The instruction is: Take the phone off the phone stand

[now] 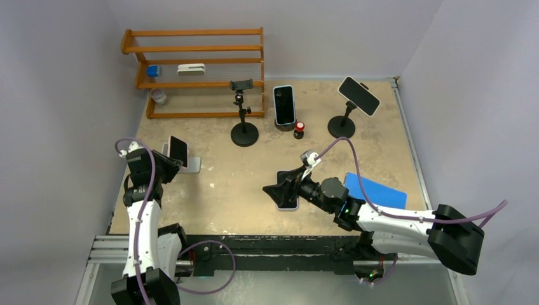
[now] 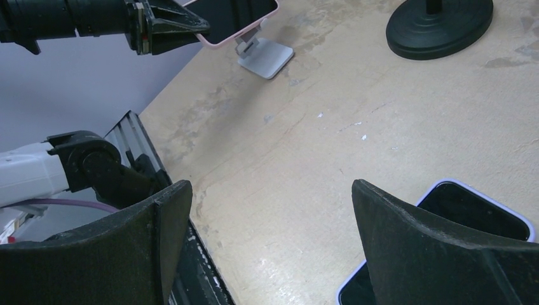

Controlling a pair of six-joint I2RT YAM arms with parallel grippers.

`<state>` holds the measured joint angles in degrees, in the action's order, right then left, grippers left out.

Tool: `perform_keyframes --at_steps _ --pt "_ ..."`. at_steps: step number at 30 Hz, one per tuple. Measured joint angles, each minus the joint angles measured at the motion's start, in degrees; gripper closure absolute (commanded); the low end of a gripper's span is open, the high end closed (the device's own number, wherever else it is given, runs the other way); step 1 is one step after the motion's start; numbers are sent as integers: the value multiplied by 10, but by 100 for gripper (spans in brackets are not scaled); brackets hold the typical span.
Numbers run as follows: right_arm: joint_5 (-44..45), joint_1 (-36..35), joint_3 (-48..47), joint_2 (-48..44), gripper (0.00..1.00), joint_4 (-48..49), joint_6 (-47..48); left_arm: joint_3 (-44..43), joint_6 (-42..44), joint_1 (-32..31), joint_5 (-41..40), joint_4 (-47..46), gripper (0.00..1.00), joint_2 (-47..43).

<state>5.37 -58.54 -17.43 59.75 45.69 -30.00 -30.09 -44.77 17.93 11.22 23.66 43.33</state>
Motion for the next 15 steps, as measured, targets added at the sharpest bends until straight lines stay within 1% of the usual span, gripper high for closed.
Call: perform_keyframes --at_steps 11,15 --pt "1 0 0 8 4 -1 0 0 9 -8 6 -5 100 -4" --pt "1 0 0 8 4 -1 0 -13 8 -12 6 0 100 2"
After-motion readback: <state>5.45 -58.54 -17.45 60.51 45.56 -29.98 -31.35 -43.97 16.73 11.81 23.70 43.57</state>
